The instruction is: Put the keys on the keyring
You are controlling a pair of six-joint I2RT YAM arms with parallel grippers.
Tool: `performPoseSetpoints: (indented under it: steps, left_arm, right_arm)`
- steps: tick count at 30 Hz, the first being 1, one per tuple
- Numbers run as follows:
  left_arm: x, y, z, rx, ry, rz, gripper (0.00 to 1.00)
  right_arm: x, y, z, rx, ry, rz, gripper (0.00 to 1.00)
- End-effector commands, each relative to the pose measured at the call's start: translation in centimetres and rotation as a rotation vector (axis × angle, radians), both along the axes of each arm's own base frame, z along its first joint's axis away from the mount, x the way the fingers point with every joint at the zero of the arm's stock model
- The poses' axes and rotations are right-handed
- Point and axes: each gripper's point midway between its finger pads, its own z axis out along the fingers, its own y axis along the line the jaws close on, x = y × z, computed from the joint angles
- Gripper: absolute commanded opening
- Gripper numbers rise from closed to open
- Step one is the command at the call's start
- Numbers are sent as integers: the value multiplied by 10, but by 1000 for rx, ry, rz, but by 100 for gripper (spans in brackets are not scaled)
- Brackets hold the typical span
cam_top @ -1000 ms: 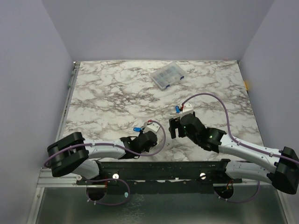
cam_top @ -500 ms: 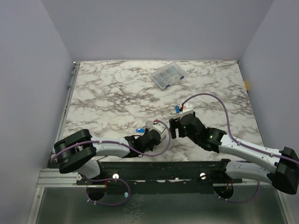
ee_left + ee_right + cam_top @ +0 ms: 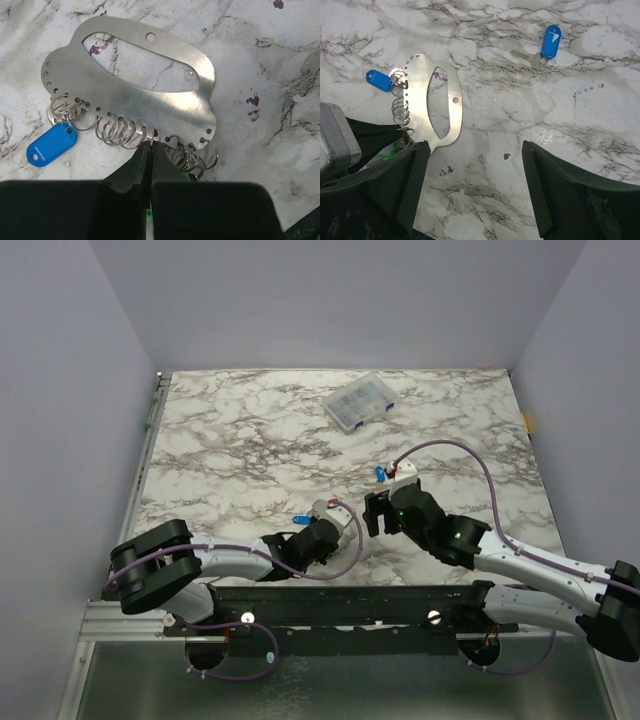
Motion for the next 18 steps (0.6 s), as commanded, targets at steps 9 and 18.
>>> performPoseSetpoints:
  steps: [9, 18]
  left_arm:
    - [-16, -18, 67, -205, -40, -112, 0]
    - [-37, -34, 133, -206, -56, -250, 0]
  right_arm:
    - [-47, 45, 72, 331, -171, 415, 82]
    - [-108, 73, 125, 512, -284, 832, 73]
